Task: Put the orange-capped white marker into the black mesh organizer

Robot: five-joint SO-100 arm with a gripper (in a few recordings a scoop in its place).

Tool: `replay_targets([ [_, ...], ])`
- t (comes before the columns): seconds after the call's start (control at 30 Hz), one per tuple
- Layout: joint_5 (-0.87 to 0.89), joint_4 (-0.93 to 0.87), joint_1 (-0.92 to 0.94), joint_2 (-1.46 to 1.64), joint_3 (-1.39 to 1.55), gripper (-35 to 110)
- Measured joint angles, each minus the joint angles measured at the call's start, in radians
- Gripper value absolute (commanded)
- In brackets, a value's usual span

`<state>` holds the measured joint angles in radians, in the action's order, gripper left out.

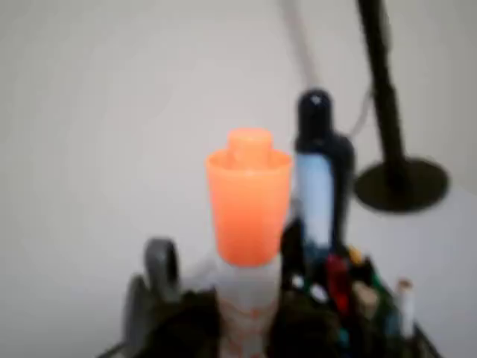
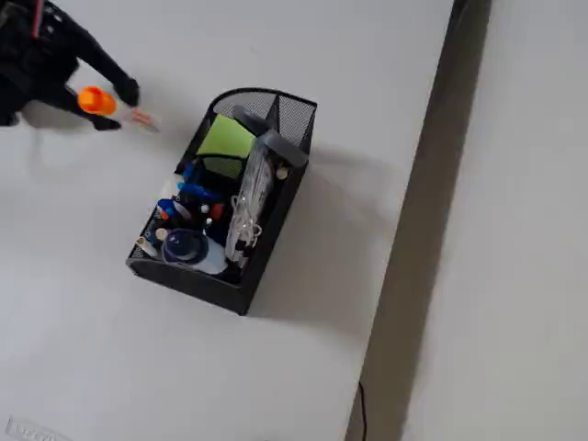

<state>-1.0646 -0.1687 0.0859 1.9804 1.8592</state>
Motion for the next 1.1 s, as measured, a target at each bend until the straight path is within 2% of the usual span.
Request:
replay_targets([
  [0.4,-0.038,0.253,-0.023,-0.259,0.002,0],
  [0.63,-0.038,0.337,-0.057,-0.383,0.003,0],
  [0.8,-0.067,0.405,-0.072,-0.460,0.008,18],
  [1.1,-0.132,0.604,-0.057,-0.515,0.104,37],
])
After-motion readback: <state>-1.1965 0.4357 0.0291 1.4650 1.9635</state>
